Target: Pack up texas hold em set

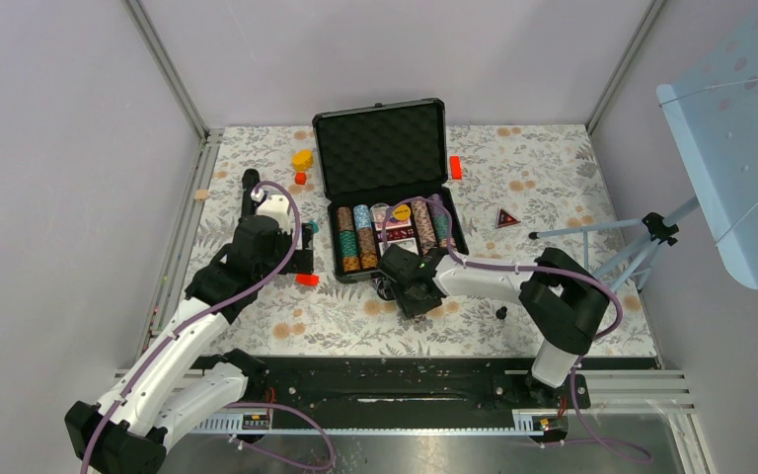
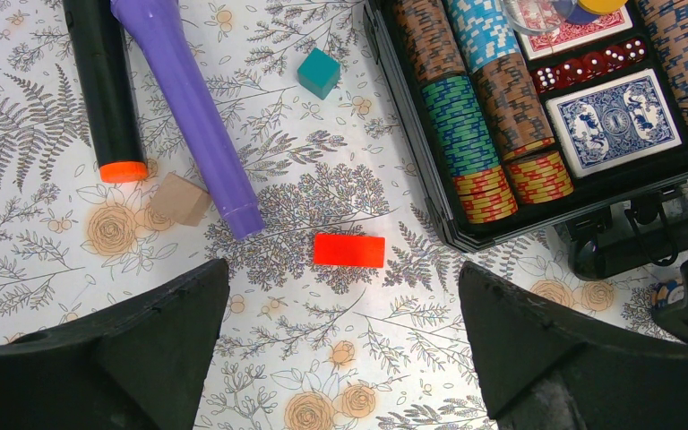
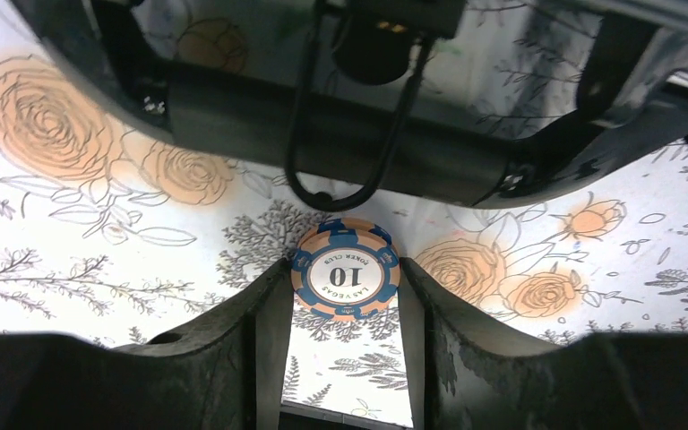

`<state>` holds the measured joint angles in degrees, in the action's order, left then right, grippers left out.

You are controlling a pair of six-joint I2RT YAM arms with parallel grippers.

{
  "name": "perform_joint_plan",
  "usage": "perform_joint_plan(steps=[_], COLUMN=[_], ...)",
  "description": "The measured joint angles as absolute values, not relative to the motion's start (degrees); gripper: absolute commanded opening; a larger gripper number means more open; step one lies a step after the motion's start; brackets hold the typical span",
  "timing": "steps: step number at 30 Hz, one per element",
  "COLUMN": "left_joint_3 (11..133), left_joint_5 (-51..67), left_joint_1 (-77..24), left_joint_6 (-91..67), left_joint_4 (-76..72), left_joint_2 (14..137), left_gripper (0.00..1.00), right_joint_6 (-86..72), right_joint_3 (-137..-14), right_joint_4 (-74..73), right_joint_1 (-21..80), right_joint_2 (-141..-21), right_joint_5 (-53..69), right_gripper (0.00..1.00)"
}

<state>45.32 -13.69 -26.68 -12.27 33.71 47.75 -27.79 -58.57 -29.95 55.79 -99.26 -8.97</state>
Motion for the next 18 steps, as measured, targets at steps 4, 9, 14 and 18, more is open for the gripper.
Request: perform_joint_plan(steps=[4,9,14,18], left_joint_3=[45.32,45.32,45.32,45.32], left_joint_5=[-13.69,-13.69,-13.69,-13.69], left_joint_1=[-26.68,-26.68,-26.68,-26.68], left_joint_6=[-12.27,-12.27,-12.27,-12.27], left_joint_4=[33.74,33.71,33.71,33.71], left_joint_2=[47.75,47.75,47.75,47.75], left_gripper=[0.99,0.99,0.99,0.99], right_joint_6=[-28.05,-28.36,-28.36,-28.36], right_joint_3=[-58.30,-57.89,-57.87,-57.89], right_joint_4=[-29.87,-29.91,-30.20,-30.96], right_joint_1=[57.34,58.57,59.48,59.64], right_joint_2=[-99.02,-98.56,-98.45,-98.37], right_joint_5=[-9.04,-9.02,-8.95,-8.95], right_gripper=[0.45,0.45,0.45,0.45])
